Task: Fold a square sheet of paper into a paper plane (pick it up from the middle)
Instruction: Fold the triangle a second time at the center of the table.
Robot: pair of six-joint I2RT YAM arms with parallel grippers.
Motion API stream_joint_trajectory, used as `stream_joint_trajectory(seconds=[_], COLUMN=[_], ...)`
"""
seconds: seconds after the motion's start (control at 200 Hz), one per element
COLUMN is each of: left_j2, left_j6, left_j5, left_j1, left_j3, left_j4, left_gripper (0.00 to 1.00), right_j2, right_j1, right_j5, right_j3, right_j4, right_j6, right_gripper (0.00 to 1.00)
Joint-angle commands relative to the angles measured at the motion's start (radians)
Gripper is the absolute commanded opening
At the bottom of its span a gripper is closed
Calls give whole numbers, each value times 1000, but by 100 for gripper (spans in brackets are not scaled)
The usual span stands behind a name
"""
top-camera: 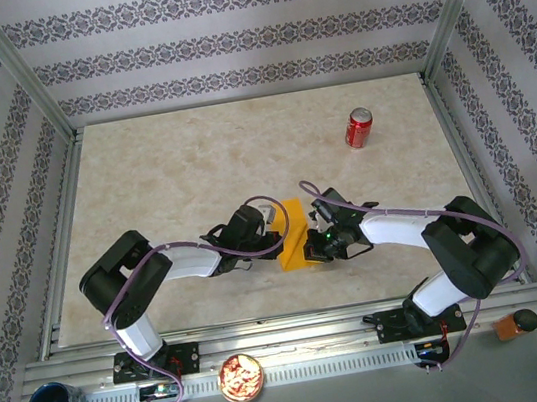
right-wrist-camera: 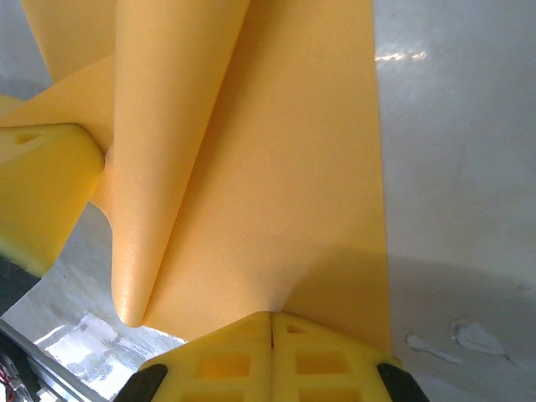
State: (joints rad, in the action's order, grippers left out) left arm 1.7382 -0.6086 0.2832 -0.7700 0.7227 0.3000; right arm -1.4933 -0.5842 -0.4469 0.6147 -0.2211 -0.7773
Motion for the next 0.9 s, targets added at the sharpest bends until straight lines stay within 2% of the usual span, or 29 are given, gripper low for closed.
stream_joint_trajectory(seconds=[0.0,0.525,0.894], left_j2=[4,-3,30], left_j6=[17,27,32], left_j5=[-11,-18,42], left_j1=[18,28,31], left_j3=[14,24,45], left_j4=[8,1,16], left_gripper=[4,5,5], right_j2=[-15,-13,-17], right_j1=[6,10,10], right_j5=[-1,-3,-6], right_j3=[5,-4,-3], right_j4=[-37,-38,-39], right_j6=[22,26,29], right_gripper=[0,0,0])
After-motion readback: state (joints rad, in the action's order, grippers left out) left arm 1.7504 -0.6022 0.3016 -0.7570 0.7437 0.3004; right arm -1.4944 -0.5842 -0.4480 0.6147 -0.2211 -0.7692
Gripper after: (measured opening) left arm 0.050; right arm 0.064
